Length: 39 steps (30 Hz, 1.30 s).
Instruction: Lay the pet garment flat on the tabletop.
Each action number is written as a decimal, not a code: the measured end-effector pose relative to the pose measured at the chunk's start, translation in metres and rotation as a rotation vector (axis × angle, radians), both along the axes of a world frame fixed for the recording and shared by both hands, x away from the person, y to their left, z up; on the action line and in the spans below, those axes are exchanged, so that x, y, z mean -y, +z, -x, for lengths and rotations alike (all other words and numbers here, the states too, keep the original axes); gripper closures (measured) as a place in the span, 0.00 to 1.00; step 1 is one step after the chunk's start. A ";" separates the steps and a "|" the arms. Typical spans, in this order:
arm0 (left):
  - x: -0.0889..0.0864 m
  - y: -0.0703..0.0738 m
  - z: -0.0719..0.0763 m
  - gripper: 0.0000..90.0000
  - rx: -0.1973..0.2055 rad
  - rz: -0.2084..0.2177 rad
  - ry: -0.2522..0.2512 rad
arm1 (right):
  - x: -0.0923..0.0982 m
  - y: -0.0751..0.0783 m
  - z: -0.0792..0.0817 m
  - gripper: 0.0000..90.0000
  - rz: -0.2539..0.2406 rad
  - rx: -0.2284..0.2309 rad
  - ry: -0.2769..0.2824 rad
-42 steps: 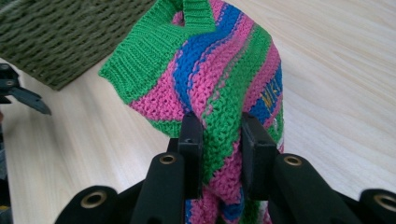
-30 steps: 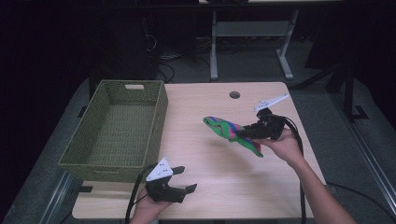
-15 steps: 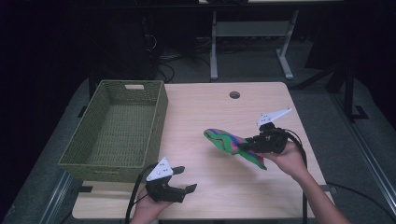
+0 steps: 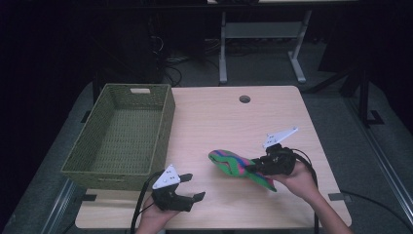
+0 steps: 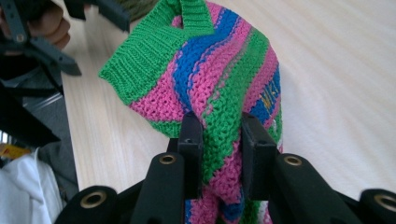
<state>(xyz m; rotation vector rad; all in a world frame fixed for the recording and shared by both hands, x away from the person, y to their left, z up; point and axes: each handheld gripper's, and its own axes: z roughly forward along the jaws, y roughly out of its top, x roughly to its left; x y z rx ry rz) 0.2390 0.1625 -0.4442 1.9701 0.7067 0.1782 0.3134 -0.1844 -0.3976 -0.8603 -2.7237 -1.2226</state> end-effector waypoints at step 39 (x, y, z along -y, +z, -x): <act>-0.002 0.002 0.000 0.24 0.002 0.016 0.013 | -0.093 -0.037 0.052 0.55 0.210 0.099 0.286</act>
